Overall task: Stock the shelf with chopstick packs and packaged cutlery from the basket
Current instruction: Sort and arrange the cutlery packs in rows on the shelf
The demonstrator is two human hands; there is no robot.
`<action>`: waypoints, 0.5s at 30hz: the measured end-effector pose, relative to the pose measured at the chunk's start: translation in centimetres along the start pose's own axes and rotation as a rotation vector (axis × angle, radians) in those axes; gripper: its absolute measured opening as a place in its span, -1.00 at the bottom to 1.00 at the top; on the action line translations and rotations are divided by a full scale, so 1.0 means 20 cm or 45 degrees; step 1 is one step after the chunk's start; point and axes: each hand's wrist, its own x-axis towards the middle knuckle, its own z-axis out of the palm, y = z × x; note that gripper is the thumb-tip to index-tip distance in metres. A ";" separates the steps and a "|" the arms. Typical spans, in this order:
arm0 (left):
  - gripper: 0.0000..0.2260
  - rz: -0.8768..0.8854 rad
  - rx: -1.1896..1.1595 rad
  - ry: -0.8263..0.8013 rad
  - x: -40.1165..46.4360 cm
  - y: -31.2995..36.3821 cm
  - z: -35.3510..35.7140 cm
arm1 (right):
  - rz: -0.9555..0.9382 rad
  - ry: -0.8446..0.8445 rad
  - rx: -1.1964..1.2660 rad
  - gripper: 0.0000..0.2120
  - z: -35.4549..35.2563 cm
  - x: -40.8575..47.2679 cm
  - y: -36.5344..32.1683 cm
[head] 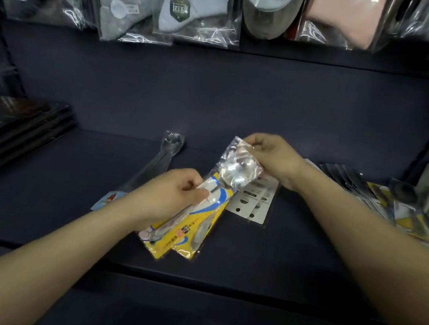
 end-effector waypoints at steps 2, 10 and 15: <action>-0.86 -0.029 -0.040 0.118 0.03 -0.02 0.03 | 0.008 -0.024 0.058 -0.86 -0.04 -0.01 0.00; -0.80 -0.331 -0.369 0.208 0.07 -0.05 0.07 | -0.197 -0.537 -1.564 -0.42 -0.16 -0.09 0.17; -0.81 -0.312 -0.279 0.257 0.09 -0.03 0.05 | -0.651 -0.344 -1.504 -0.68 -0.08 -0.23 0.09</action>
